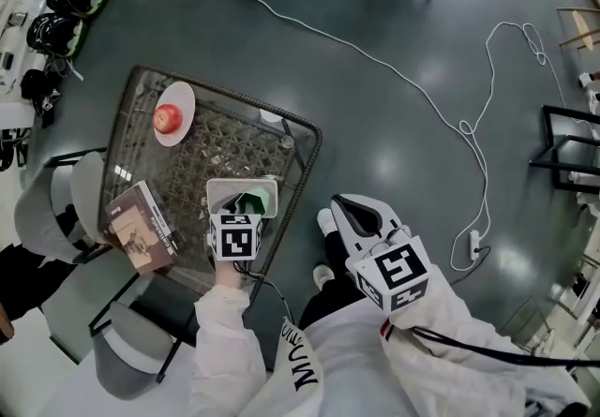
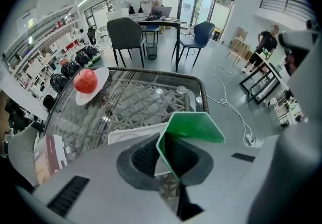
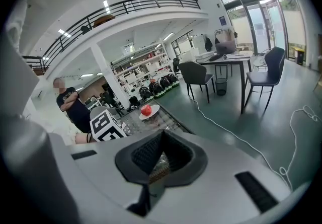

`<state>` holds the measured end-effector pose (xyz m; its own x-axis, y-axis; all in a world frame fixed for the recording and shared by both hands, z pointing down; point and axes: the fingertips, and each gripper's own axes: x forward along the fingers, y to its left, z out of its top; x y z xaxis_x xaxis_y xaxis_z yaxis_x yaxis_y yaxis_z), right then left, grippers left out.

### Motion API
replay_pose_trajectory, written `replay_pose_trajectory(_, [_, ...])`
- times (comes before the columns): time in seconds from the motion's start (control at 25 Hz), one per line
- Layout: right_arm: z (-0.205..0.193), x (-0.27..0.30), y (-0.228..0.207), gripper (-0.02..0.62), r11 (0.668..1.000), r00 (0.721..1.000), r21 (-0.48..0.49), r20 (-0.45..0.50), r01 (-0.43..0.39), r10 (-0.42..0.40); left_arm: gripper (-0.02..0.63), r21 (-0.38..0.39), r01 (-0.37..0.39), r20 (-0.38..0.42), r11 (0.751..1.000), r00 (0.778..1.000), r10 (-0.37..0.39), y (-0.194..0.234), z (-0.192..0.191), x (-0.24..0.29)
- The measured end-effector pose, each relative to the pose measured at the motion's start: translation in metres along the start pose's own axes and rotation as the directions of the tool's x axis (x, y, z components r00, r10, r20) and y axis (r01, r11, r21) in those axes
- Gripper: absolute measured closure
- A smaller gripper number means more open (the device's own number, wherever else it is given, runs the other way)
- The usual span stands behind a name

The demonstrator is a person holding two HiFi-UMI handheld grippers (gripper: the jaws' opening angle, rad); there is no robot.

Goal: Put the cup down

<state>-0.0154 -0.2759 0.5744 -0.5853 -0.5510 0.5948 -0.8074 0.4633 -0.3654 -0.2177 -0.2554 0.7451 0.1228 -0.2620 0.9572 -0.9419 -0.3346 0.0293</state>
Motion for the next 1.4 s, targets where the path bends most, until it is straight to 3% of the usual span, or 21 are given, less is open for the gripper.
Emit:
replay_pose_trajectory(0.72, [-0.002, -0.01, -0.011, 0.591, 0.999, 1.0, 0.034, -0.008, 0.007, -0.006, 0.566, 0.047, 0.007, -0.057, 0.999, 0.998, -0.005, -0.008, 0.001, 0.006])
replay_pose_trajectory(1.12, [-0.001, -0.016, -0.017, 0.591, 0.998, 1.0, 0.064, -0.001, 0.016, -0.016, 0.458, 0.058, 0.002, -0.057, 0.998, 0.998, 0.001, -0.006, 0.008, 0.004])
replay_pose_trajectory(1.4, [0.003, -0.025, -0.011, 0.591, 0.998, 1.0, 0.054, 0.015, 0.013, -0.014, 0.436, 0.08, -0.026, -0.034, 0.996, 0.999, 0.028, -0.006, 0.017, -0.011])
